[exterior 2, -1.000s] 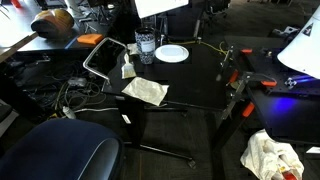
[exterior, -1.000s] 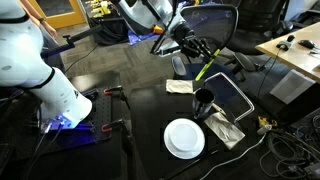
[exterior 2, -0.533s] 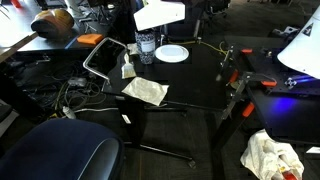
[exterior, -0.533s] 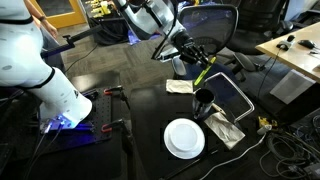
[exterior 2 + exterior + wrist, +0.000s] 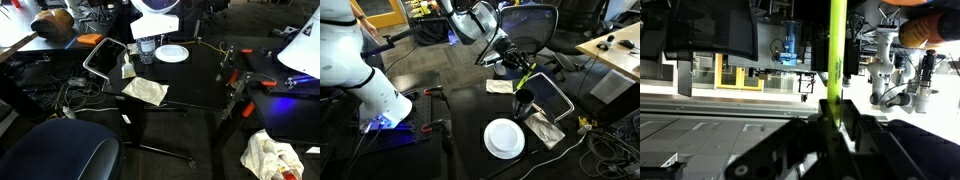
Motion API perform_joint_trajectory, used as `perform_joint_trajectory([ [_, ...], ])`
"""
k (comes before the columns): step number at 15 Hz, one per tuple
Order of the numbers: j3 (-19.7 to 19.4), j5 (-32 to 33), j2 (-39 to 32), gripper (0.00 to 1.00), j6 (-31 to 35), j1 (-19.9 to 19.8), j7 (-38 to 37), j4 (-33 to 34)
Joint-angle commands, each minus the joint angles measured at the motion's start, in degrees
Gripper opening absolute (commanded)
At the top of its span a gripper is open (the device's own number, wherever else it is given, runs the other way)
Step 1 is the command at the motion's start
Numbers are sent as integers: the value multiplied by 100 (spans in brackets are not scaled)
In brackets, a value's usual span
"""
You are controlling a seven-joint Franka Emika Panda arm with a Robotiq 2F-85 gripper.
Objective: Put the yellow pen in the mug
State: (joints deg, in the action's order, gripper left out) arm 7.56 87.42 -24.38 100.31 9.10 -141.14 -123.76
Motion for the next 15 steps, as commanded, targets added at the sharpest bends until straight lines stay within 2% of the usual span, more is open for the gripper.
perform_joint_trajectory([
  [1, -45, 83, -207, 5, -254, -27, -183, 255],
  [15, -223, 323, -1069, 5, -439, -80, -236, 822],
])
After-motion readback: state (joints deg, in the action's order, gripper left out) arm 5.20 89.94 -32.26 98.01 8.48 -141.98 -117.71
